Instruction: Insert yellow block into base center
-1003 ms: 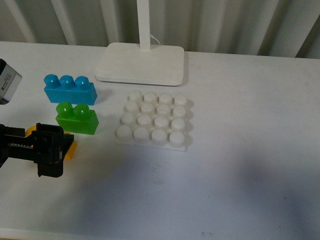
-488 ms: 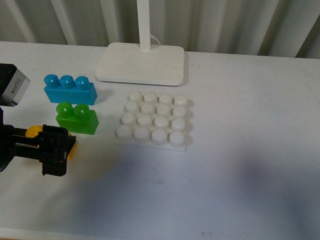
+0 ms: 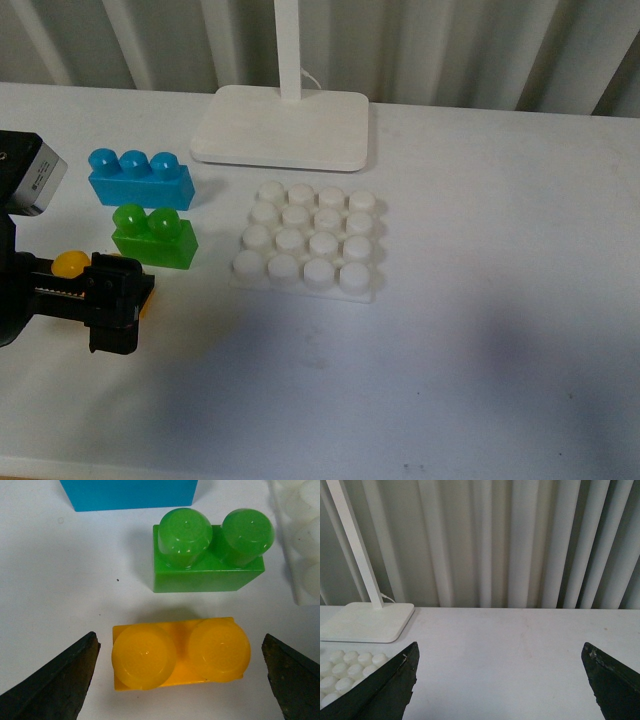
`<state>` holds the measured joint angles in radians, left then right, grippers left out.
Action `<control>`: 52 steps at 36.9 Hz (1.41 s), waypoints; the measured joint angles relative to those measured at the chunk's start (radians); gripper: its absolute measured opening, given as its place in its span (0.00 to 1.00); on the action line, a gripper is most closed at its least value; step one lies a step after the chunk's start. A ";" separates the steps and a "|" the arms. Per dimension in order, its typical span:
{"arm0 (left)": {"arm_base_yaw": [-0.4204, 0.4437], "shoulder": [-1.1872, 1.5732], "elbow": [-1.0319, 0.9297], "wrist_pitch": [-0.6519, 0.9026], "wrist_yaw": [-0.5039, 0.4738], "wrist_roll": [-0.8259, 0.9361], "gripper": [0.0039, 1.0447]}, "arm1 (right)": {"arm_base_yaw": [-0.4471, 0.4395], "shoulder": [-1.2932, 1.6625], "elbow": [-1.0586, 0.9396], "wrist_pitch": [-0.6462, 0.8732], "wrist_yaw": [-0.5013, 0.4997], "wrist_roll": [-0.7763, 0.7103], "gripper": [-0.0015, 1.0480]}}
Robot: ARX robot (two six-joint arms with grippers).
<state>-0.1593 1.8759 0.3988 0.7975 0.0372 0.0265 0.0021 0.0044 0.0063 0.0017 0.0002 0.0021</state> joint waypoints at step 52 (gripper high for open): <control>-0.468 -0.154 0.294 -0.392 -0.293 -0.217 0.62 | 0.000 0.000 0.000 0.000 0.000 0.000 0.91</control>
<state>-0.6270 1.7214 0.6933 0.4053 -0.2554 -0.1905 0.0021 0.0044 0.0063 0.0017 0.0002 0.0021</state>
